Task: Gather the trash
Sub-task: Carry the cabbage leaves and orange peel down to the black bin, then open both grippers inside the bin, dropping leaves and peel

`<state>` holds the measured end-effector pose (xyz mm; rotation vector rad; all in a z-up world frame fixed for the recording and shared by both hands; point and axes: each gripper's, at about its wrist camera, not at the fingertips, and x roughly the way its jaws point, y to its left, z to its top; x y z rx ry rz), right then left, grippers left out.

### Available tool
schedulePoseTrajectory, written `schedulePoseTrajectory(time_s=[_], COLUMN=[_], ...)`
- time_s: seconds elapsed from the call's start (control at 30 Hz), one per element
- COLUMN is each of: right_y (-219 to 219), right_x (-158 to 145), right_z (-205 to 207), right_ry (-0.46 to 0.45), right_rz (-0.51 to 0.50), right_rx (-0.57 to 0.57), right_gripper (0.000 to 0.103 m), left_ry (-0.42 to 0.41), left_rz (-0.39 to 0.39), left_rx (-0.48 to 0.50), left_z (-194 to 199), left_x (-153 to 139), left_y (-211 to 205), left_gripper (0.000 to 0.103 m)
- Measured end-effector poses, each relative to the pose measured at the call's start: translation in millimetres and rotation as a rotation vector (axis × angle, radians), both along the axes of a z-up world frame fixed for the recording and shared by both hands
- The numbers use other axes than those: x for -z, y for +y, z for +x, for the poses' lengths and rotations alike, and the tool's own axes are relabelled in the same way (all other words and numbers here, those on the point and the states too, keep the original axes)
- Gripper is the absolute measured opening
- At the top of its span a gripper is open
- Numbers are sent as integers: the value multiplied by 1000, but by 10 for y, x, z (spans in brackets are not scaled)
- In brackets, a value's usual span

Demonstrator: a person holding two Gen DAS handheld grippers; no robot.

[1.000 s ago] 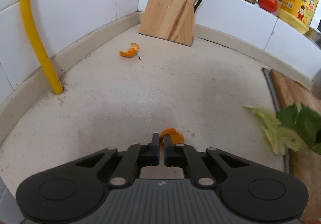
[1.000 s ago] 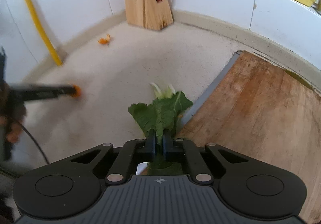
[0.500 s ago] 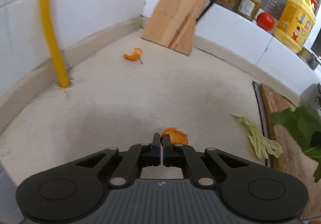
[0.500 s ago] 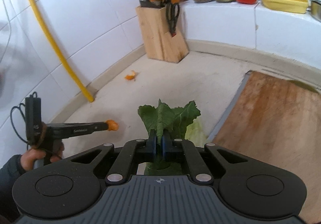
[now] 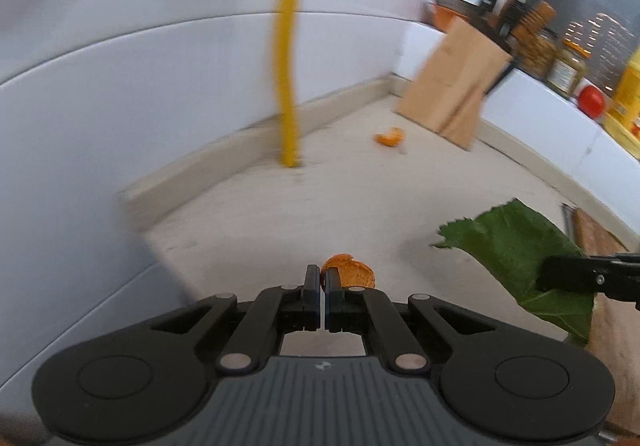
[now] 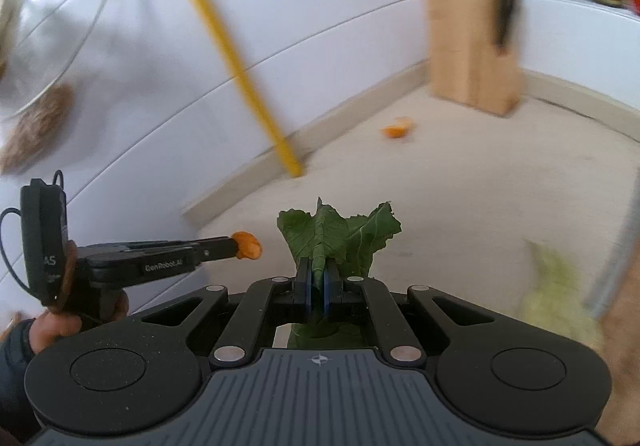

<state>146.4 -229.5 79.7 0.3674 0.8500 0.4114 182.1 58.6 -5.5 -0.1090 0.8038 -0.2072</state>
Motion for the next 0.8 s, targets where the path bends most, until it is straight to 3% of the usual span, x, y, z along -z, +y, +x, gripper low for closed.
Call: schedulePoseTrajectory(time_s=[0.3,0.5,0.8], right_y=[1000,1661,2353], right_x=[25,168,613], right_z=[187,216,239], right_ry=[-1,33,131], right_rz=[22,19,-42], right_rx=[-242,-403,-532], right_gripper=[7,8,10], left_ry=[32,114,236], left_rz=[36,54,64], left_rx=[-209,-341,-417], left_z=[-446,-655,-668], left_x=[122,397,842], left_y=[694,1044,1260], left_gripper=[0,0,0])
